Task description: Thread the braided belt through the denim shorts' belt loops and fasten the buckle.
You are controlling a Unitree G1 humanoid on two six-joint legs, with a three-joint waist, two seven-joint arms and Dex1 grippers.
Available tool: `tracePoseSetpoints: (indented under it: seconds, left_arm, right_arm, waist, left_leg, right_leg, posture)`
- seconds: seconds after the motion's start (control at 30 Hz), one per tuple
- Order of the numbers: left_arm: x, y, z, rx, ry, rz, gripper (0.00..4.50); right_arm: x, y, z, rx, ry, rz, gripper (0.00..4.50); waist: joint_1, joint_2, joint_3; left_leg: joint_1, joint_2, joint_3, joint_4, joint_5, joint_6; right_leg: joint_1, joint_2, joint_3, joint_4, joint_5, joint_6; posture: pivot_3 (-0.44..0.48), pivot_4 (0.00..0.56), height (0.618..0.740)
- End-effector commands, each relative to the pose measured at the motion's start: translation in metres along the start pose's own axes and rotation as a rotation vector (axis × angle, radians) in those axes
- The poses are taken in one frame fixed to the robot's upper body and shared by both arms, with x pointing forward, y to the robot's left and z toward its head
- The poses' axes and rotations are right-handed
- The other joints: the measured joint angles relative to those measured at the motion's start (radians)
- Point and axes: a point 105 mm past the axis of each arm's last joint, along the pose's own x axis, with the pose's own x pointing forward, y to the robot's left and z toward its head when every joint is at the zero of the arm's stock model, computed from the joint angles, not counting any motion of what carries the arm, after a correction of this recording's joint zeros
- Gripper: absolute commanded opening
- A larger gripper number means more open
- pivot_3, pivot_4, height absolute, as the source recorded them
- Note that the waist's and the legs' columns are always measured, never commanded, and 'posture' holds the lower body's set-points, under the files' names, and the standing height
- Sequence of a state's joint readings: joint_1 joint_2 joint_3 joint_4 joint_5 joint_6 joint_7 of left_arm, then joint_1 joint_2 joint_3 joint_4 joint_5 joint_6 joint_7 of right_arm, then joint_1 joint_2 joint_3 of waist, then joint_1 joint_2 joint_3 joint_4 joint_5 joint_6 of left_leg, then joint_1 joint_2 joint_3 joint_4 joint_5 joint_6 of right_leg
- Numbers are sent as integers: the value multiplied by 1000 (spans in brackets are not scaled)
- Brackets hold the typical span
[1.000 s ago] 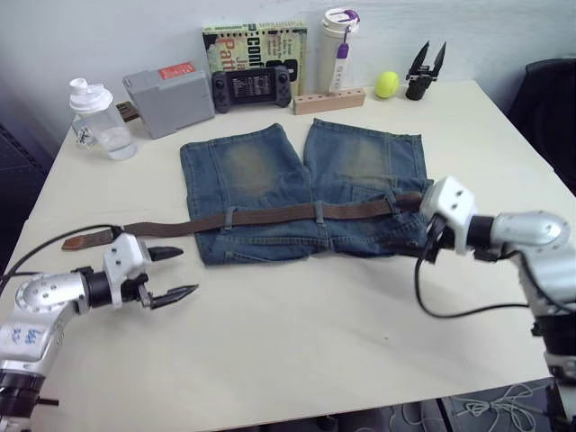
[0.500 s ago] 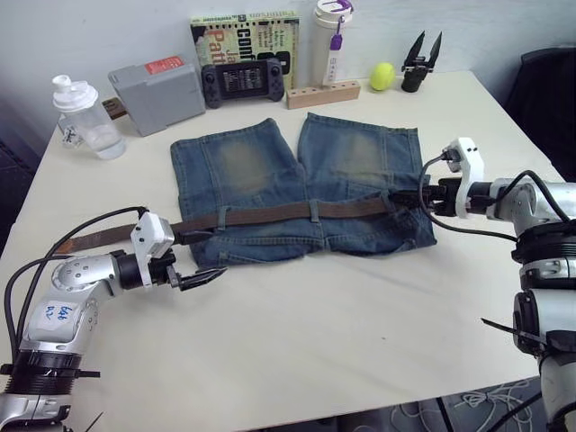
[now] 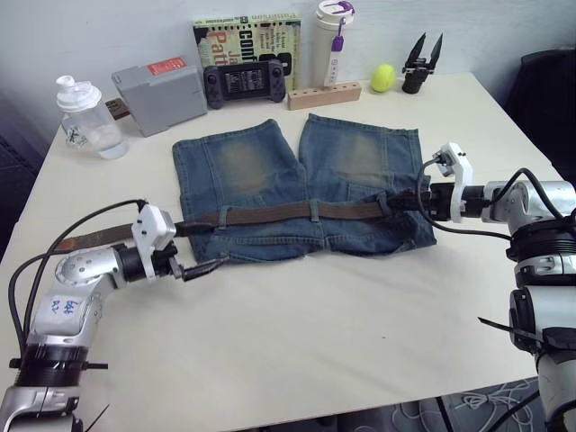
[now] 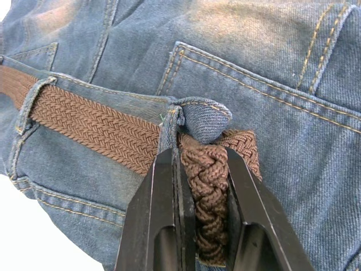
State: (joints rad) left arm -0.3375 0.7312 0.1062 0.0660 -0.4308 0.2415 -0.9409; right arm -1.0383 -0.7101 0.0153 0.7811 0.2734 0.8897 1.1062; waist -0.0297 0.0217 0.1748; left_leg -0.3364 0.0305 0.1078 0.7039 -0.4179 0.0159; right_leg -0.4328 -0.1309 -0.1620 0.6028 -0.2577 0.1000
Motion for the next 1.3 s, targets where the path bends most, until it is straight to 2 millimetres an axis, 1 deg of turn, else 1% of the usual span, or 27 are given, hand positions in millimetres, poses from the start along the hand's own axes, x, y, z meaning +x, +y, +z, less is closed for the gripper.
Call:
tracePoseSetpoints:
  seconds: [0.03, 0.1, 0.17, 0.23, 0.37, 0.53, 0.67, 0.8, 0.9, 0.93, 0.97, 1.03, 1.17, 1.2, 1.3]
  left_arm:
    - [7, 27, 22, -57, -80, 29, 4500]
    - [14, 46, 26, -142, -97, 44, 4500]
    - [24, 57, 20, -253, -64, 18, 4500]
    - [30, 62, 17, -296, -46, 2, 4500]
    - [44, 68, 5, -496, -33, -4, 4500]
    - [46, 69, -12, -594, 9, 10, 4500]
    - [41, 64, -23, -608, 47, -13, 4500]
    - [39, 59, -27, -594, 71, -48, 4500]
    - [38, 53, -33, -549, 108, -74, 3795]
    - [38, 52, -35, -525, 124, -77, 3375]
    - [38, 51, -37, -502, 140, -79, 3061]
    - [39, 50, -39, -475, 150, -81, 2156]
    - [42, 55, -32, -457, 99, -55, 437]
    - [43, 55, -31, -450, 96, -57, 106]
    - [45, 57, -24, -417, 56, -57, 86]
  right_arm:
    - [-3, 12, 9, -67, -39, 67, 226]
    - [-4, 13, 7, -68, -41, 74, 226]
    - [-5, 14, 5, -71, -44, 79, 226]
    - [-5, 15, 4, -76, -45, 80, 226]
    - [-5, 20, 0, -83, -50, 89, 226]
    - [-7, 22, -3, -88, -53, 84, 226]
    - [-9, 23, -4, -86, -57, 79, 226]
    - [-9, 22, -5, -83, -59, 74, 226]
    - [-8, 22, -5, -81, -60, 71, 226]
    - [-7, 21, -6, -81, -60, 70, 226]
    - [-7, 21, -6, -81, -60, 68, 226]
    - [-6, 21, -5, -81, -61, 66, 226]
    - [-4, 22, -5, -84, -62, 70, 226]
    - [-4, 22, -5, -85, -62, 70, 226]
    - [-3, 22, -6, -89, -61, 70, 226]
  waist:
    - [2, 0, 0]
    - [0, 0, 0]
    - [-1, -1, 0]
    - [-2, -1, 0]
    - [-8, -1, 1]
    - [-16, -2, 1]
    - [-22, -2, 1]
    - [-23, -2, 1]
    - [-23, -2, 1]
    - [-23, -2, 1]
    - [-23, -2, 1]
    - [-22, -2, 1]
    - [-21, -2, 1]
    - [-21, -2, 1]
    - [-19, -2, 1]
  left_leg:
    - [0, 0, 0, 0, 0, 0]
    - [-1, 0, 0, 1, 0, 0]
    - [0, -1, 0, 1, 0, 0]
    - [0, -1, 0, 1, 0, 0]
    - [0, -1, 0, -1, 0, 0]
    - [0, -1, 0, 0, 0, 0]
    - [0, -1, -1, 0, 0, 0]
    - [0, -2, -1, 1, 0, 0]
    - [0, -2, -1, 1, 0, 0]
    - [0, -2, -2, 1, 0, 0]
    - [0, -2, -2, 1, 0, 0]
    - [0, -2, -2, 1, 0, 0]
    - [0, -2, -2, 2, 0, 0]
    - [0, -2, -2, 3, 0, 0]
    - [0, -2, -2, 4, 0, 0]
  right_leg:
    - [0, 0, 0, 0, 0, 0]
    - [0, 0, -1, 0, 0, 0]
    - [0, 0, -1, 1, 0, 0]
    - [0, 0, -1, 2, 0, 0]
    - [-1, 0, -1, 2, 0, 0]
    - [-1, 0, -1, 2, 0, 0]
    - [-1, 0, -1, 3, 0, 0]
    - [-1, 0, -1, 4, 0, 0]
    - [-1, -1, -1, 4, 0, 0]
    - [-1, -1, -1, 4, 0, 0]
    - [-1, -1, -1, 4, 0, 0]
    - [-1, -1, -1, 5, 0, 0]
    - [0, -1, -1, 5, 0, 0]
    - [0, -1, -1, 5, 0, 0]
    - [0, -1, -1, 6, 0, 0]
  posture:
    - [0, 150, 726]
    - [0, 150, 726]
    - [0, 150, 726]
    - [0, 150, 726]
    - [0, 150, 726]
    - [0, 150, 726]
    - [0, 150, 726]
    - [0, 150, 726]
    - [0, 150, 726]
    - [0, 150, 726]
    - [0, 150, 726]
    - [0, 150, 726]
    - [0, 150, 726]
    - [0, 150, 726]
    - [0, 150, 726]
